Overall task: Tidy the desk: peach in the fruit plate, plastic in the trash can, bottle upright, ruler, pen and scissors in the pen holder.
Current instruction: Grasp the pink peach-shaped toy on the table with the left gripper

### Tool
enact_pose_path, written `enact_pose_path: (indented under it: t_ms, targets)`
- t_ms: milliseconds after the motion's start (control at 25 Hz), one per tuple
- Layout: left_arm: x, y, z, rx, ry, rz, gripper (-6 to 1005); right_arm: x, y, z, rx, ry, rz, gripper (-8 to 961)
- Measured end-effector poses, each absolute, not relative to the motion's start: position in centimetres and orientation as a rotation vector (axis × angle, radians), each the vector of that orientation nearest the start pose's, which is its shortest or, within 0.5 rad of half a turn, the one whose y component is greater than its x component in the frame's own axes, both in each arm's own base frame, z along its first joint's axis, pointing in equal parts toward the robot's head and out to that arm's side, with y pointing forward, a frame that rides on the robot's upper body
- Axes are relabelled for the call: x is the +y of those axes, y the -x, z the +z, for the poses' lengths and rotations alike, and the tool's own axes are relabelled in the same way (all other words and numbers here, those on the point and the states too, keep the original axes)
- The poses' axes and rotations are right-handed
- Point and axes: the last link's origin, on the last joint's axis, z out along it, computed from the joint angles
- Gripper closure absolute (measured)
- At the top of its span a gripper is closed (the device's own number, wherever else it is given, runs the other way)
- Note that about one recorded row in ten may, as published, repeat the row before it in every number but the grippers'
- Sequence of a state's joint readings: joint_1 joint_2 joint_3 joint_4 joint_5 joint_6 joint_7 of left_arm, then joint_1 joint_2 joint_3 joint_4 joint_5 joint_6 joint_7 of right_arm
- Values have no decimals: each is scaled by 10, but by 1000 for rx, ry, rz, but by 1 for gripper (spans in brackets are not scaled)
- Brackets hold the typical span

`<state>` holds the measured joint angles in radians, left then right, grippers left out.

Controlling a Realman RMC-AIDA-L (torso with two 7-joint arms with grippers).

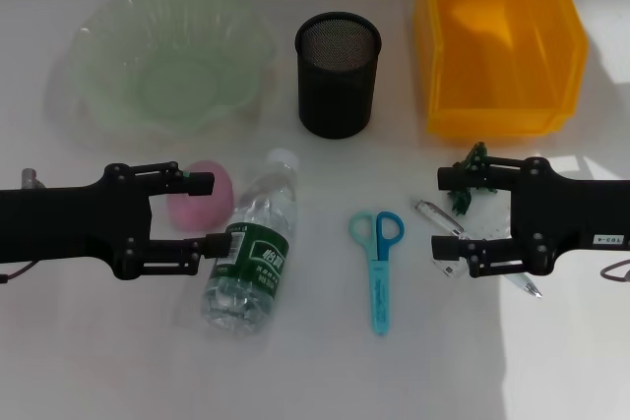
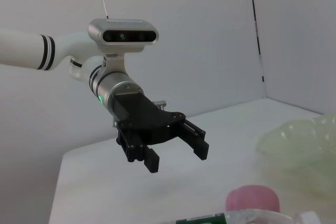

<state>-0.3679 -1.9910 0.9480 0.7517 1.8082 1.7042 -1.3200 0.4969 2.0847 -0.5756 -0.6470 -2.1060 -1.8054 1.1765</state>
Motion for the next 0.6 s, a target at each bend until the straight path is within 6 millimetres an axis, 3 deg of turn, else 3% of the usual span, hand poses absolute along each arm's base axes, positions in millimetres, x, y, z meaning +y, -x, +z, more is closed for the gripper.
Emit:
enact_pose_path:
  t_ms: [360, 600]
  targets:
    - [288, 283, 28, -428, 2819, -698, 217, 290, -269, 2, 403, 2852, 800, 115]
    - [305, 303, 31, -423, 2640, -572, 218, 290, -269, 2, 405, 2849, 801, 116]
